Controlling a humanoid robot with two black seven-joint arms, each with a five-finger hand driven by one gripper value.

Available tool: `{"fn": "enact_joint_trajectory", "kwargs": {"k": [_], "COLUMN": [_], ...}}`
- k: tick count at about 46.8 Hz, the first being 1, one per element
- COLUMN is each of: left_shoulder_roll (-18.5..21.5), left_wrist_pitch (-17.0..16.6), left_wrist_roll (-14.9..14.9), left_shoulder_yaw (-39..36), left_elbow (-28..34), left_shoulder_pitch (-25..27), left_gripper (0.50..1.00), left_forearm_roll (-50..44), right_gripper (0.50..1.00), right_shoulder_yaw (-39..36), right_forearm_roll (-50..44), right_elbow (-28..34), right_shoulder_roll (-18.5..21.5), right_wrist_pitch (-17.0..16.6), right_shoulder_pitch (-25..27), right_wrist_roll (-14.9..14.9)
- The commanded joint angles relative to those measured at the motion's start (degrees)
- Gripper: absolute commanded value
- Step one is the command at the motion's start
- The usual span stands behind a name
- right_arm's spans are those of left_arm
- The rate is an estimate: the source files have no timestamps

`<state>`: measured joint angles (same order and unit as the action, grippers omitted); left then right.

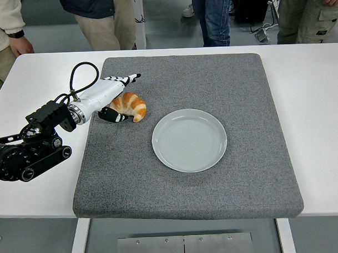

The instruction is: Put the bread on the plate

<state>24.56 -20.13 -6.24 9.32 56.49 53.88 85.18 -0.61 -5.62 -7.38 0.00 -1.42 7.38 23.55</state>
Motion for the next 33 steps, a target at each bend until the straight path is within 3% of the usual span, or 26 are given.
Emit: {"fn": "enact_joint_trajectory", "kwargs": {"k": [1,23,28,33], "left_shoulder_roll": [-0.5,-2.3,-2.7,-2.7], "left_wrist_pitch": [-0.3,-0.9,-0.9,-0.8], "left_wrist_roll": [-0.3,-0.4,-0.4,-0.4], "left_shoulder_yaw": [0.0,-0.6,-0.7,-0.7], "left_elbow": [-0.8,-2.8,-3.2,-3.2], "left_shoulder_pitch": [0.0,-0.1,-0.1,-0.1], "left_gripper": [0.919,0.913,0.868,0.786], "left_forearm_roll": [-0.1,-0.7,-1.0,-2.0], "right_gripper": [1.000,1.000,1.000,1.000], "right_shoulder_yaw": [0.0,0.0,0.0,0.0], "right_forearm_roll": [0.0,0.0,0.0,0.0], "right_elbow": [0.0,0.0,0.0,0.0], "right_shoulder_roll": [0.0,0.0,0.0,0.0], "right_wrist_pitch": [0.0,0.0,0.0,0.0], "right_shoulder_pitch": [0.0,0.0,0.0,0.0], "right_wrist_roll": [0.0,0.0,0.0,0.0]}}
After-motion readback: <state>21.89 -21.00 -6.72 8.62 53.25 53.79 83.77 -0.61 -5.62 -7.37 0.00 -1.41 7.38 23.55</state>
